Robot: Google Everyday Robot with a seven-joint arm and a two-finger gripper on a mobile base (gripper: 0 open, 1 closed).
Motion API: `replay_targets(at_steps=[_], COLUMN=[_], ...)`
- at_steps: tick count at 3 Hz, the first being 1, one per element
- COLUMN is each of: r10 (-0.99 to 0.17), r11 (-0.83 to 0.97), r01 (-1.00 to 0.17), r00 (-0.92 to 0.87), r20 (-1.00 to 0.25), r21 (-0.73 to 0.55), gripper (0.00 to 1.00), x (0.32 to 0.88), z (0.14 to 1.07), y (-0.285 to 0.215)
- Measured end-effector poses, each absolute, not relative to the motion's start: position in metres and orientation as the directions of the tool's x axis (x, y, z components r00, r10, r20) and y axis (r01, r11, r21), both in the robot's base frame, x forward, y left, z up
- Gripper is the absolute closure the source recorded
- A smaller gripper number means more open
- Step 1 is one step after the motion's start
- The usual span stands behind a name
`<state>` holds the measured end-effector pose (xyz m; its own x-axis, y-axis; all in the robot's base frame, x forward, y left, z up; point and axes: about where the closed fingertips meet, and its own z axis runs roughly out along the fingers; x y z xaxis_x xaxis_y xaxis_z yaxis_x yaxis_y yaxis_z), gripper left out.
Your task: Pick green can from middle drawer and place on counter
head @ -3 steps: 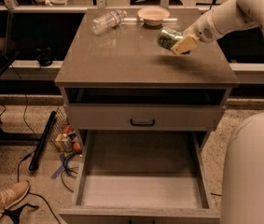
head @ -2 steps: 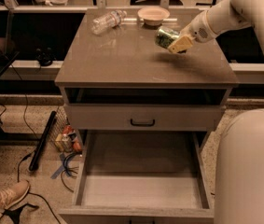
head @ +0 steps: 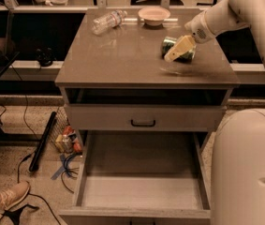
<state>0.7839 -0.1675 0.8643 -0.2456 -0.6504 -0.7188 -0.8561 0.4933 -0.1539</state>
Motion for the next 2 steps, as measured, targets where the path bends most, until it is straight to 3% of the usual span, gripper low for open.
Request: replay_targets(at_steps=[2], r10=[-0.589], r11=[0.531], r01=[-0.831], r00=[-0.223], r20=[-0.777], r21=[-0.164], gripper=[0.00], x=[0.754], z=[0.875], y=[-0.230])
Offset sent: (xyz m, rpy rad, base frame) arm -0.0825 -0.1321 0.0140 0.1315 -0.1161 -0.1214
